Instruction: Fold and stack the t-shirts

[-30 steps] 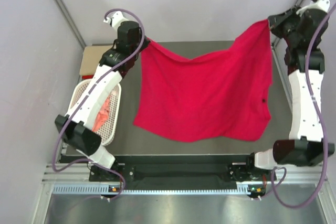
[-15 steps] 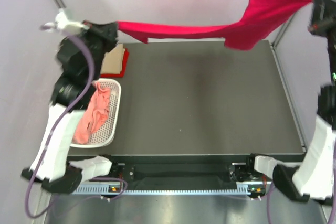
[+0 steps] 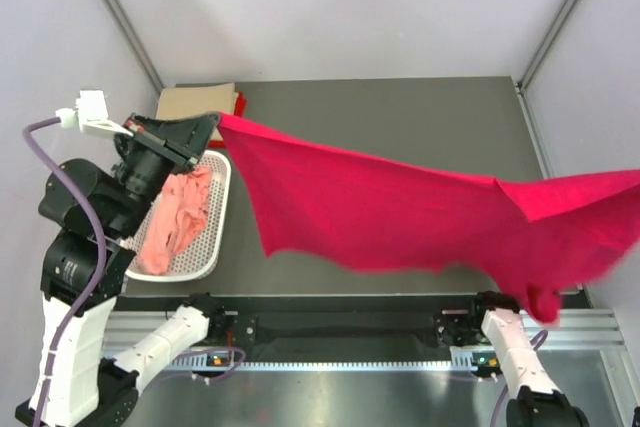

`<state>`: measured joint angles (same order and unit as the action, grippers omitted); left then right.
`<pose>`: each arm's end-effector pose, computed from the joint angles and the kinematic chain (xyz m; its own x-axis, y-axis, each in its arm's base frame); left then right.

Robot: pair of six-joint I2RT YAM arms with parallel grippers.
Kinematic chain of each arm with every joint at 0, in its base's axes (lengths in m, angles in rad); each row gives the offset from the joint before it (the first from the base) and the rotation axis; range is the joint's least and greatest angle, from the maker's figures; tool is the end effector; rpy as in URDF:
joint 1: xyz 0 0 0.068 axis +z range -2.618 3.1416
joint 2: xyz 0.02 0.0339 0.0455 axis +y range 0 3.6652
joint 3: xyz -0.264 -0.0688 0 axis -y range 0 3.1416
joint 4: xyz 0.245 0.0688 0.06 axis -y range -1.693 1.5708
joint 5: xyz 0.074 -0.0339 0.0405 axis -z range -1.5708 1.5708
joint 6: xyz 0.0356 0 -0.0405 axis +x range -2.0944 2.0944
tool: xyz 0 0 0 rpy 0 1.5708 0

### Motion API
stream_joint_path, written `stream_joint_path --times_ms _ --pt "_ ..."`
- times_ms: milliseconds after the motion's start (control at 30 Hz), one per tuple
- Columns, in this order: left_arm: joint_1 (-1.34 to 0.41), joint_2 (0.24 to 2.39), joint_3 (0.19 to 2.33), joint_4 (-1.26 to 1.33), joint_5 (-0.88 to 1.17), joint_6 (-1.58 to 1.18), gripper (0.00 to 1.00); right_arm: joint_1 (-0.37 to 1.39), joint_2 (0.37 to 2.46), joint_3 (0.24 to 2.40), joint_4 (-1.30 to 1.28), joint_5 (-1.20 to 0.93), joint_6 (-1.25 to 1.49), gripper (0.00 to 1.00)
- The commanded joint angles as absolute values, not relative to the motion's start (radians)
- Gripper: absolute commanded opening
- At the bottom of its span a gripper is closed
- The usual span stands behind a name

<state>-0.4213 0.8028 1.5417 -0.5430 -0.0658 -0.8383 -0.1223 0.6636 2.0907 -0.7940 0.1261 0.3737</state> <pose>0.0783 -0.0325 0.5341 -0.1409 -0.7499 -0.6464 0.3656 0.5674 -0.7378 -0.1238 0.0107 0.5919 0.6276 0.2877 -0.7234 -0.0080 0.9315 0.3636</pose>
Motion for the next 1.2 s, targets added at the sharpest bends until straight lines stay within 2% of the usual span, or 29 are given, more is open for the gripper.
stream_joint_path --times_ms 0,167,333,433,567,667,800,933,1067,1167 --pt "-0.422 0.801 1.574 -0.630 -0.020 -0.821 0.00 -0.129 0.704 2.154 -0.887 0.232 0.353 0.00" --pt "-0.420 0.833 1.583 -0.667 -0.054 -0.772 0.00 -0.129 0.730 2.139 -0.862 0.230 0.322 0.00" --pt "-0.420 0.909 1.435 -0.565 -0.104 -0.758 0.00 -0.129 0.735 1.798 -0.674 0.213 0.296 0.00" --pt "-0.420 0.983 1.367 -0.506 -0.202 -0.723 0.00 -0.129 0.770 1.574 -0.504 0.195 0.281 0.00" --pt "-0.420 1.201 1.328 -0.402 -0.323 -0.672 0.00 -0.129 0.915 1.285 -0.217 0.091 0.291 0.00" --pt "-0.399 1.366 1.344 -0.264 -0.394 -0.643 0.00 -0.129 1.079 1.169 0.057 0.003 0.314 0.00" --pt "-0.309 1.609 1.452 -0.146 -0.385 -0.656 0.00 -0.129 1.339 1.202 0.267 -0.135 0.314 0.00" --pt "-0.250 1.848 1.583 -0.080 -0.255 -0.667 0.00 -0.129 1.563 1.294 0.403 -0.242 0.314 0.00" --pt "-0.219 1.974 1.712 -0.068 -0.215 -0.655 0.00 -0.126 1.803 1.448 0.449 -0.352 0.370 0.00" --pt "-0.200 2.025 1.733 -0.048 -0.207 -0.641 0.00 -0.120 1.922 1.531 0.457 -0.393 0.409 0.00"
